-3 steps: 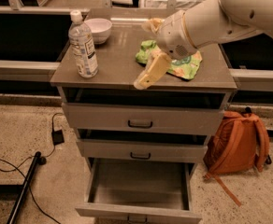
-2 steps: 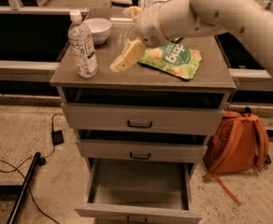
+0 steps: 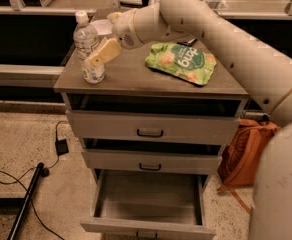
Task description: Place blue plastic bottle into bottom drawer
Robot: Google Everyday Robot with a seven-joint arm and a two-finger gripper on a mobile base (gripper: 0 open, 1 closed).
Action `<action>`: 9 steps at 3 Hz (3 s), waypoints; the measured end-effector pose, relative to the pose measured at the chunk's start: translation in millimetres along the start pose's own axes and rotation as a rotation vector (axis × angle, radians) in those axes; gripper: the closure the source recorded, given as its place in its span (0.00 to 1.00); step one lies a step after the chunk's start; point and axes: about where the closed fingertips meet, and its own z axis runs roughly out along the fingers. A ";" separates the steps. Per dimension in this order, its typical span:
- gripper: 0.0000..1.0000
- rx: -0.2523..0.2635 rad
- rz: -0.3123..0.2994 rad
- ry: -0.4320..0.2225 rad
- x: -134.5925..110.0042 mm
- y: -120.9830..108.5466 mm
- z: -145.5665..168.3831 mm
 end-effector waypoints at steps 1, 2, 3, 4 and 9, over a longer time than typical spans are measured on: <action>0.17 -0.034 0.100 -0.071 -5.5 -3.0 33.1; 0.40 -0.089 0.144 -0.149 -19.2 3.7 53.7; 0.63 -0.141 0.145 -0.248 -30.1 15.2 56.7; 0.87 -0.154 0.087 -0.338 -38.8 33.2 30.7; 1.00 0.044 0.107 -0.040 130.8 157.0 -135.2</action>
Offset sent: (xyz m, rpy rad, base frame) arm 0.0063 0.0832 0.0059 0.2839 0.1671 0.1415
